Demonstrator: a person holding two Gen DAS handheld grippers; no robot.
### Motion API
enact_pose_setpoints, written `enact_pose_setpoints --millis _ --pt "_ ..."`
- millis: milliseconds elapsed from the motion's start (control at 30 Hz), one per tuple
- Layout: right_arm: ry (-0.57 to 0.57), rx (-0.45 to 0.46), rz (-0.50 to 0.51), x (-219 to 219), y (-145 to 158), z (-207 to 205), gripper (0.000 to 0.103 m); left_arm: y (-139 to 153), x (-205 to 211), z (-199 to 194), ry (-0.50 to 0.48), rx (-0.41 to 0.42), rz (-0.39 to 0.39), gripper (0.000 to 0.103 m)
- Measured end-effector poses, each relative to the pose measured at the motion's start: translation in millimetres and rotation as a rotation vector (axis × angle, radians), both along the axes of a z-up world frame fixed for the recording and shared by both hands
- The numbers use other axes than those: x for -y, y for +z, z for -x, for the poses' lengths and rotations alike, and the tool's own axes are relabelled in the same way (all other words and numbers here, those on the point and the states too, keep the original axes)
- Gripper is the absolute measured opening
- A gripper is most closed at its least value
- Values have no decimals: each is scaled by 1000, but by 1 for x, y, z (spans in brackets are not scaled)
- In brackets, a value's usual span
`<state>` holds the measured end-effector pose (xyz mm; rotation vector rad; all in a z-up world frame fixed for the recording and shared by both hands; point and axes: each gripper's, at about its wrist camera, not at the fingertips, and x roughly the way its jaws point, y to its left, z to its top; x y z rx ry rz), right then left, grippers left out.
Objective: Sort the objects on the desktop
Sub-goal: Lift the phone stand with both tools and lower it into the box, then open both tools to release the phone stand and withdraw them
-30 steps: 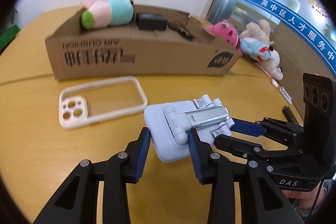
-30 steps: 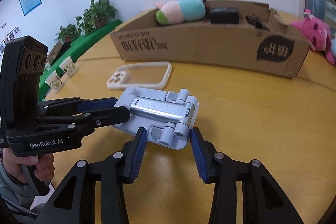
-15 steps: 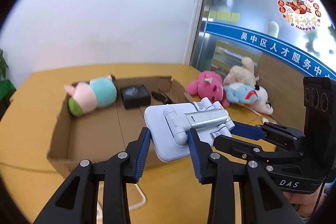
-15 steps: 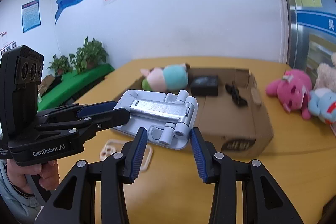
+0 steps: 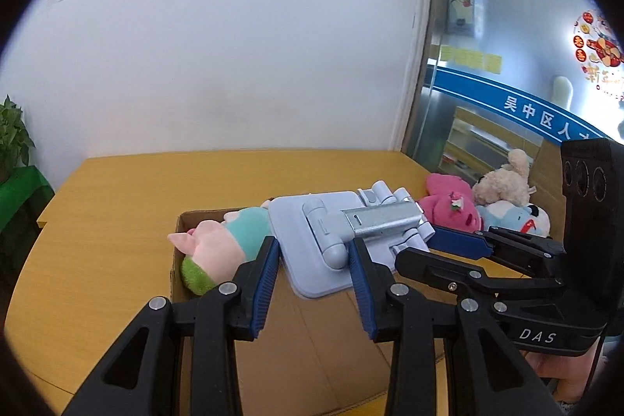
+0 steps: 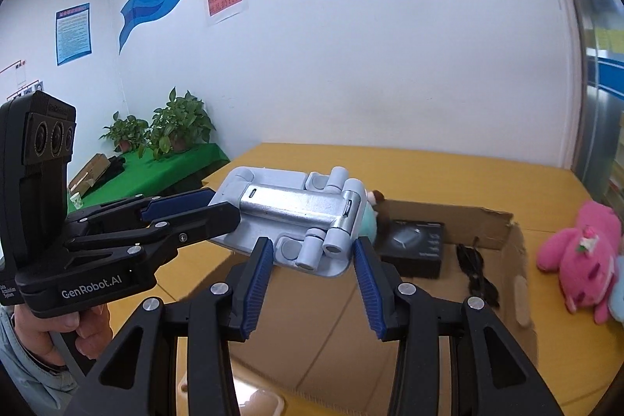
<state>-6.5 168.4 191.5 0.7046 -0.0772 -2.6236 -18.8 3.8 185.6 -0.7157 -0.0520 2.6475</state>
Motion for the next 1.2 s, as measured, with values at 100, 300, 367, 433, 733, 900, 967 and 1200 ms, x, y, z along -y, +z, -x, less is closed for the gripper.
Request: enact_pose_setpoints --millis 100,300,367,433,733,900,967,1200 --pt "22 50 9 13 -9 41 42 -13 12 34 24 57 -2 36" --pt "40 152 -25 36 -42 110 42 -54 31 95 39 212 -17 36" --pt "45 211 -21 38 -62 128 42 -70 32 109 50 265 5 36" --pt "53 281 -14 41 -84 144 42 -84 32 119 57 313 28 36" --pt "113 577 -6 56 -161 176 42 -134 37 131 99 504 141 36" --pt "172 700 -47 72 -185 172 42 -145 40 135 116 560 194 35" --pt "174 738 -42 74 -192 175 42 -146 40 136 115 567 225 36" --pt "190 780 -42 81 -193 176 46 -140 44 135 159 541 268 36"
